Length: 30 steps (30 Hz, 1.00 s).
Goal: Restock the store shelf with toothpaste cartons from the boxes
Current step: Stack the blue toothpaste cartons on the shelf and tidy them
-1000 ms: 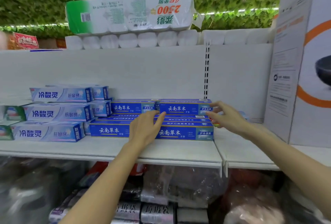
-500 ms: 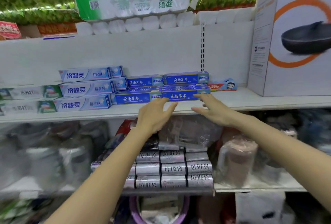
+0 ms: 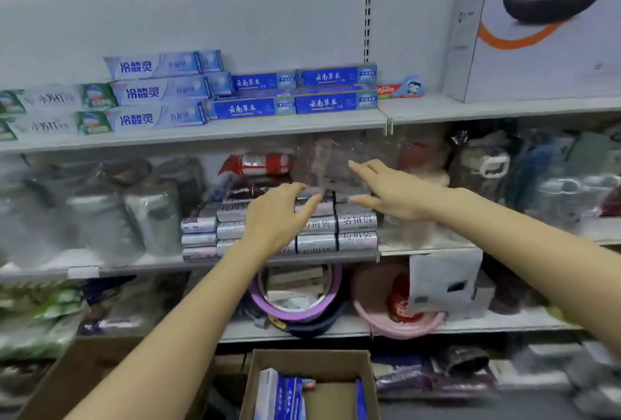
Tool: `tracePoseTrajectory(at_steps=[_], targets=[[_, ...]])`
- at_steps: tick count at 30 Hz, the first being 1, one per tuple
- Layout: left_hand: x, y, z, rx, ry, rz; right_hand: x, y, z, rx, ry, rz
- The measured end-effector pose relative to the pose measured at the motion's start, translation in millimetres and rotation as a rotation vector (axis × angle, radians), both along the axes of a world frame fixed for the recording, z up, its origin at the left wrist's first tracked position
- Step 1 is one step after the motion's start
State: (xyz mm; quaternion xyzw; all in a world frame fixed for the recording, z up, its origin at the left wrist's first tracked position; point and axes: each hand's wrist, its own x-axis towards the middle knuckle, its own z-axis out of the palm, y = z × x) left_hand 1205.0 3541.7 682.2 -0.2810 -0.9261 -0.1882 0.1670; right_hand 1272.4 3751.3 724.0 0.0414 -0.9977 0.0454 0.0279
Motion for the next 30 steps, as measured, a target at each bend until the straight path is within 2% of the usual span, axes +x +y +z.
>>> tracePoseTrajectory(at_steps=[2,5,10,15,18,23,26,30], targets=[[21.5,-14.2,-36.0,-0.145,-0.023,-0.050,12.2,-9.8,-22.6,0.041,-0.065,0.018],[41.6,-42.4,-83.2,-0.323,-0.053,-0.123,25.8,-24.9,-66.2,-0.039,-0.181,0.027],[28.8,-91.7,-164.7,-0.228,-0.393,-0.012,31.4,-55.8,-165.1,-0.197,-0.373,-0.014],[12.3,-130.2,-278.7,-0.311,-0.710,0.057,18.8,-82.8,-288.1,-0.365,-0.619,-0.077],[-1.6,-148.9,-339.0,-0.330,-0.839,0.075,-1.6,-95.9,-363.2,-0.514,-0.734,-0.219],[-15.9,-174.3,-435.1,-0.294,-0.996,0.165,-25.0,-132.1,-486.0,-1.029,-0.783,-0.644],[-28.0,-178.5,-486.8,-0.224,-1.011,0.252,-33.3,-157.6,-555.7,-1.202,-0.766,-0.844],[-38.6,-170.6,-547.7,-0.093,-1.021,0.245,-49.1,-182.0,-635.3,-1.305,-0.733,-0.931]])
